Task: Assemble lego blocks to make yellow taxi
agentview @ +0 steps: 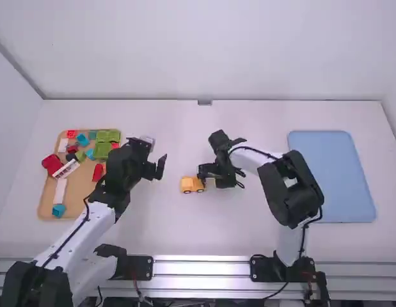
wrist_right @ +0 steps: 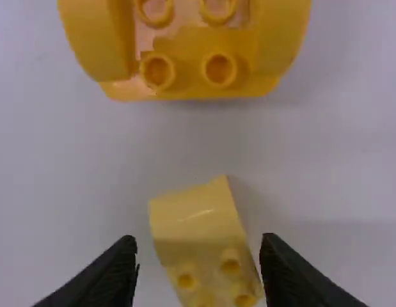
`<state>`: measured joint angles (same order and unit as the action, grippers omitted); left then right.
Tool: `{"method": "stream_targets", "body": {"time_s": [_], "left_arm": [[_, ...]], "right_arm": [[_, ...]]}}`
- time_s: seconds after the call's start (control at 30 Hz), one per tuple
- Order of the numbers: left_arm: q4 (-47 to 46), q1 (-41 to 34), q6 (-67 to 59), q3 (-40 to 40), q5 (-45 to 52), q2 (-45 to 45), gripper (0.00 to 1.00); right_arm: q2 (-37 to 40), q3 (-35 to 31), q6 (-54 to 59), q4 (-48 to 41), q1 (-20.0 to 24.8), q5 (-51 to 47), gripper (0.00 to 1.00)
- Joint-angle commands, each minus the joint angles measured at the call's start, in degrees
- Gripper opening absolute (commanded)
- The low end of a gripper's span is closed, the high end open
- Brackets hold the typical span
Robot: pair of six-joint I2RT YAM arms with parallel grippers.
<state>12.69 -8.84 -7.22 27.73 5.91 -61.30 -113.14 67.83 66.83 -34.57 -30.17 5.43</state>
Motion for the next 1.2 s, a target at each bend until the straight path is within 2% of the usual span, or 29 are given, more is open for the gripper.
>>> {"method": "stream_targets", "body": {"time_s": [0.0, 0.1, 0.3, 0.37, 0.43, 0.63, 0.77, 1.0, 1.17], "left_arm": [[-0.02, -0.15, 0.37, -0.42, 0.70, 0.00, 0.99], [-0.17, -0.13, 0.37, -0.42, 0.70, 0.00, 0.99], [-0.22, -0.15, 0.39, -0.42, 0.70, 0.00, 0.99], [-0.20, -0.15, 0.37, -0.42, 0.70, 0.00, 0.99], [-0.22, -0.15, 0.39, -0.42, 0.70, 0.00, 0.99], [-0.22, -0.15, 0.39, -0.42, 0.70, 0.00, 0.99], [-0.24, -0.15, 0.37, -0.42, 0.72, 0.00, 0.99], [-0.26, -0.15, 0.39, -0.42, 0.72, 0.00, 0.99], [-0.50, -0.17, 0.39, -0.42, 0.70, 0.00, 0.99]], "right_arm": [[-0.46, -0.42, 0.07, -0.33, -0.35, 0.52, 0.43], [-0.46, -0.42, -1.29, -0.26, -0.22, 0.48, 0.36], [-0.46, -0.42, -6.23, -0.33, 0.26, -2.36, 0.34], [-0.46, -0.42, -6.58, -0.50, 0.24, -2.95, 0.36], [-0.46, -0.42, -6.60, -0.55, 0.24, -2.73, 0.49], [-0.46, -0.44, -7.19, -0.48, 0.04, -2.78, 0.52], [-0.46, -0.44, -8.55, -0.76, -0.09, -2.71, 0.40], [-0.46, -0.44, -8.55, -2.97, -0.24, -2.51, 0.34], [-0.46, -0.44, -14.97, -1.86, -0.13, -2.73, 0.32]]}}
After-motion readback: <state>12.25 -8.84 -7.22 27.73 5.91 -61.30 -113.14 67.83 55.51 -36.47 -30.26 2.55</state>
